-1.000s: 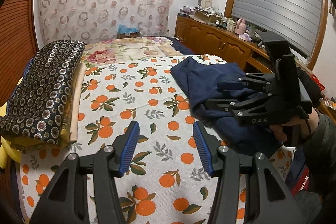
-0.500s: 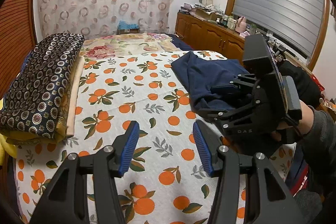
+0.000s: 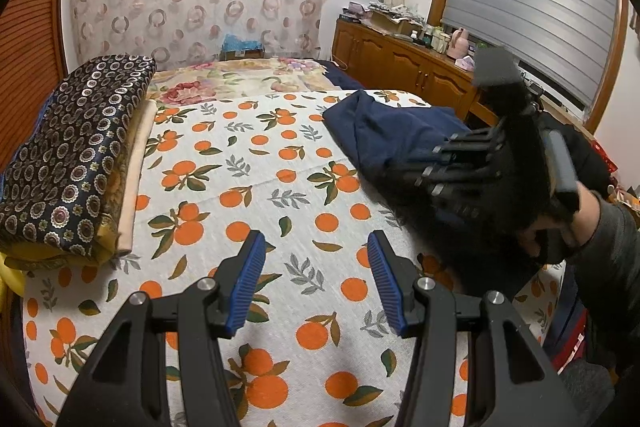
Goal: Fold small clothes
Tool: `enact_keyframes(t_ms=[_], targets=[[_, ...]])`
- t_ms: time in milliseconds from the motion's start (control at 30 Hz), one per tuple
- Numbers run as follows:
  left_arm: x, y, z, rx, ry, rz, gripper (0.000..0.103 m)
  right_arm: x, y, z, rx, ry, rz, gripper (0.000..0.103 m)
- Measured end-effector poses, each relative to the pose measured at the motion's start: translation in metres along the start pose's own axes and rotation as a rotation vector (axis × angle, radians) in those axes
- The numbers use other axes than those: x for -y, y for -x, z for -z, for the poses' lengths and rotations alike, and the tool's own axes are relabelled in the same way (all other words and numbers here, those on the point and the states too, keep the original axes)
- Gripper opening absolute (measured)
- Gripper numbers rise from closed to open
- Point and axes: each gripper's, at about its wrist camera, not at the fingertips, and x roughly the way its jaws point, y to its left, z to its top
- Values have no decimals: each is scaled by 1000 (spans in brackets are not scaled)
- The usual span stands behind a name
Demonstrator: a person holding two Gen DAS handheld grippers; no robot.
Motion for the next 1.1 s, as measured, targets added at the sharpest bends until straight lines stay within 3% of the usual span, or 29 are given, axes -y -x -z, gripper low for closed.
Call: enact_keyframes(t_ms=[167,267,400,567,667,700,900,1100], targets=[[3,-3,1,-5,-5,4,52,32,34,-7,100,-95,-10,6],[6,-5,0,-7,-12,8,52,62,57,-12,160,-136,53,5],[10,-7,0,-10,-17,15,52,116,75,-17,174,-216,125,4],[17,-10,2,-20,-30,26,52,194,74,-7,104,-322,291,4],[22,-13,2,-27,-39,31,52,233,63,10,31,-391,434,10],[24,-14,2,-28,-41,33,52,240,62,15,11,-399,467,16],[38,-20,0,-33,-56,43,52,228,86,42,41,-414,403,38],[57,-30,-2,-41,-75,57,52,162,111,68,102,-374,250,49]])
